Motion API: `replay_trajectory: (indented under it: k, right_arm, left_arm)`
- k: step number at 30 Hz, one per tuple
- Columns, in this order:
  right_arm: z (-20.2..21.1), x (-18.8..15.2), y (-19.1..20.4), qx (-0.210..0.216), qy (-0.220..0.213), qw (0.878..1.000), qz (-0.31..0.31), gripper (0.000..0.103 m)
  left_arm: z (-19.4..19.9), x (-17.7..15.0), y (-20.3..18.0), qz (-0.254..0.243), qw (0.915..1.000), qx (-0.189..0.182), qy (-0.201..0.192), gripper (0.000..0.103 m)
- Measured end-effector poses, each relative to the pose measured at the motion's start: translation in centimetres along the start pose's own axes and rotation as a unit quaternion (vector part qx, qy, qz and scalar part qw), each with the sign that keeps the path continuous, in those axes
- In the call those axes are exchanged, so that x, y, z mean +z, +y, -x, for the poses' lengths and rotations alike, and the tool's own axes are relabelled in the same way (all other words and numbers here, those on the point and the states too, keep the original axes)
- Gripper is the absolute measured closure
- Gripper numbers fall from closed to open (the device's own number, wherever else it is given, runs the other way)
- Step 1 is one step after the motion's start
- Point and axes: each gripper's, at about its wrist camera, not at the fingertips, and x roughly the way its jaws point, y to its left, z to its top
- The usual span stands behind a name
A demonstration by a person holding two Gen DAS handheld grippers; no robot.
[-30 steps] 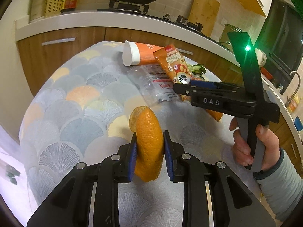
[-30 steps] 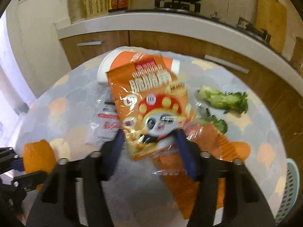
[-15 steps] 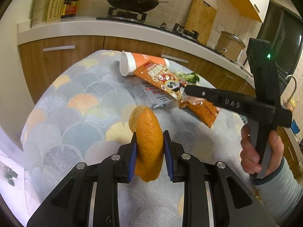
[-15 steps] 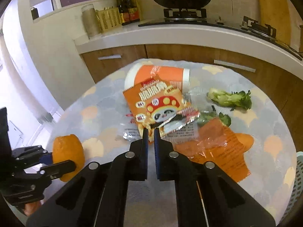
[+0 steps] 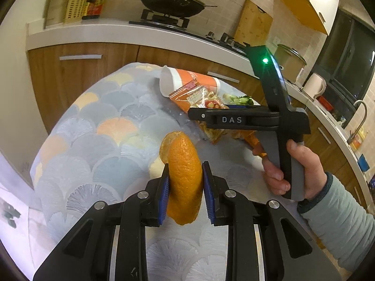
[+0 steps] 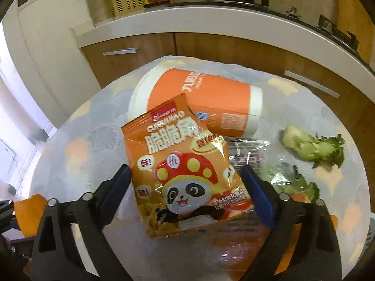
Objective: Collect trash
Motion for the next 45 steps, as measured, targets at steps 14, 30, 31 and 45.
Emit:
replay_trajectory:
  k: [14, 30, 31, 45]
  right_arm:
    - [2.5, -2.0, 0.4, -0.003, -0.037, 0.999, 0.009, 0.097]
    - [16.1, -10.7, -3.6, -0.027, -0.09, 0.993, -0.066, 0.101]
    - [16.2, -11.8, -4.0, -0.03, -0.084, 0.993, -0.074, 0.101]
    - [14.8, -17.4, -5.6, -0.034, -0.051, 0.99, -0.128, 0.035]
  left_arm:
    - [0.8, 0.0, -0.8, -0.004, 0.9999, 0.001, -0.01, 0.078]
    - [2.8, 0.5, -4.8, -0.04, 0.9985, -0.013, -0.034, 0.078]
    - [2.7, 0.4, -5.1, -0.042, 0.9984, -0.017, -0.033, 0.078]
    - [1.9, -0.9, -9.2, -0.08, 0.9963, -0.03, -0.015, 0.078]
